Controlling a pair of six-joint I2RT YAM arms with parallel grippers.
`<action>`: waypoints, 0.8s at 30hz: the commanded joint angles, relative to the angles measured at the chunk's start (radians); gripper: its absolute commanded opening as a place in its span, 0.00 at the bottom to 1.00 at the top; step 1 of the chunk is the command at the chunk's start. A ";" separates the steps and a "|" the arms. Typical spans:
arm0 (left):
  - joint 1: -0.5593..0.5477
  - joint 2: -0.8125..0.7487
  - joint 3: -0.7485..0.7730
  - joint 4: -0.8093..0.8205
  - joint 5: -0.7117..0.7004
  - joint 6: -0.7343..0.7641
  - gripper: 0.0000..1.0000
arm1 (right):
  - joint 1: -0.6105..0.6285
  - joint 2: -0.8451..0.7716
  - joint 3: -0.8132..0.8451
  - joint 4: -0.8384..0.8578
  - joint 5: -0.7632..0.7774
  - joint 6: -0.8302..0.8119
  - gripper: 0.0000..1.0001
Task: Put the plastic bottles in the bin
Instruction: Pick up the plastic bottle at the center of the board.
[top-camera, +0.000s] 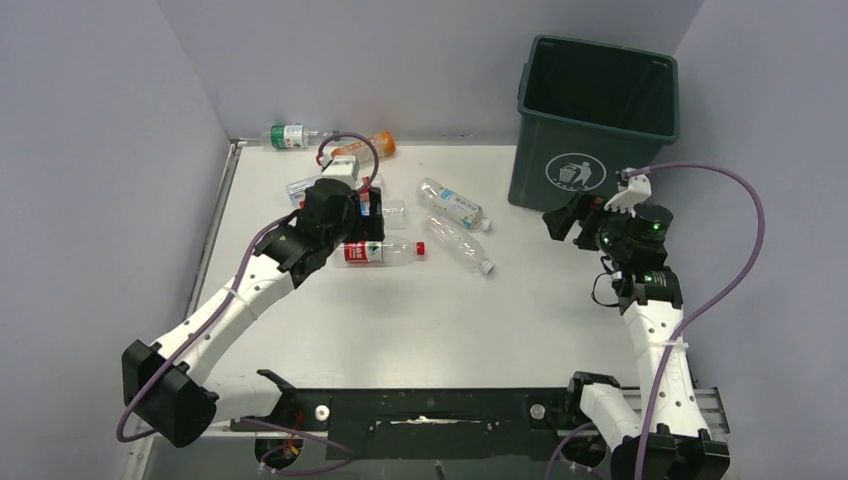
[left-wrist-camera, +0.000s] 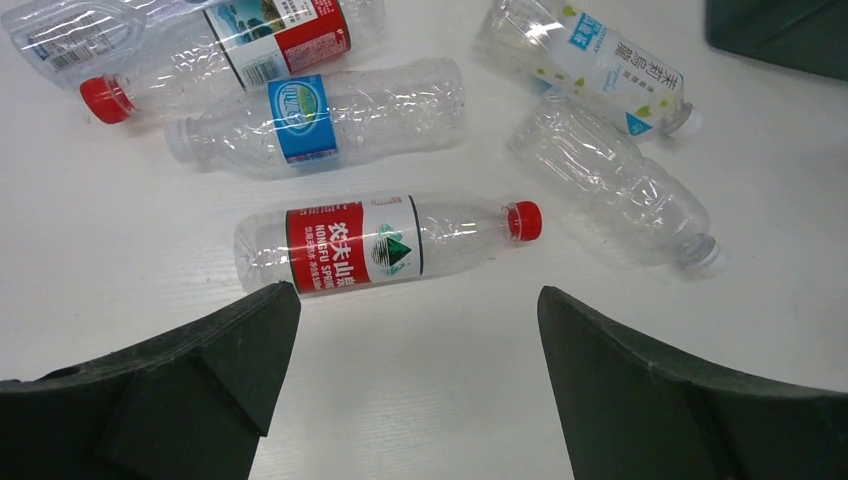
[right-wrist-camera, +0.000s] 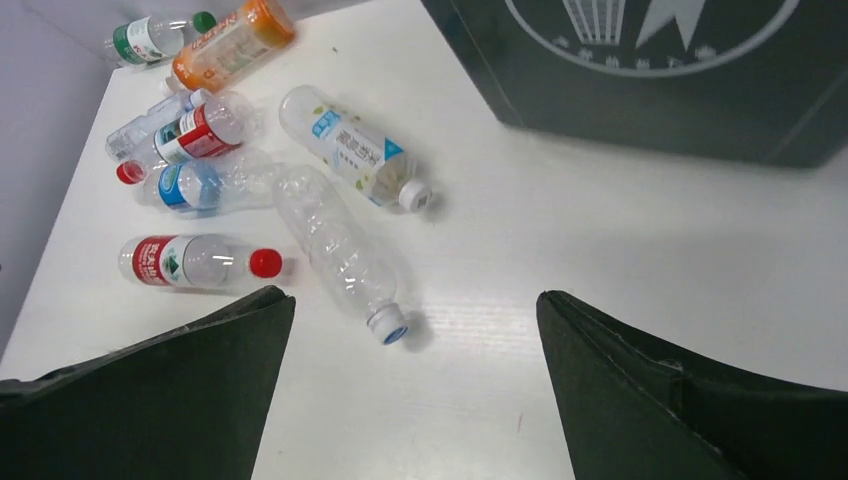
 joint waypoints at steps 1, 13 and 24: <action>0.031 0.065 -0.022 0.200 0.095 0.132 0.91 | -0.033 -0.028 -0.038 -0.066 -0.091 0.127 0.98; 0.105 0.313 -0.023 0.349 0.191 0.258 0.91 | 0.020 -0.094 -0.081 -0.081 -0.118 0.218 0.98; 0.142 0.449 0.009 0.265 0.266 0.299 0.89 | 0.051 -0.160 -0.069 -0.141 -0.154 0.229 0.98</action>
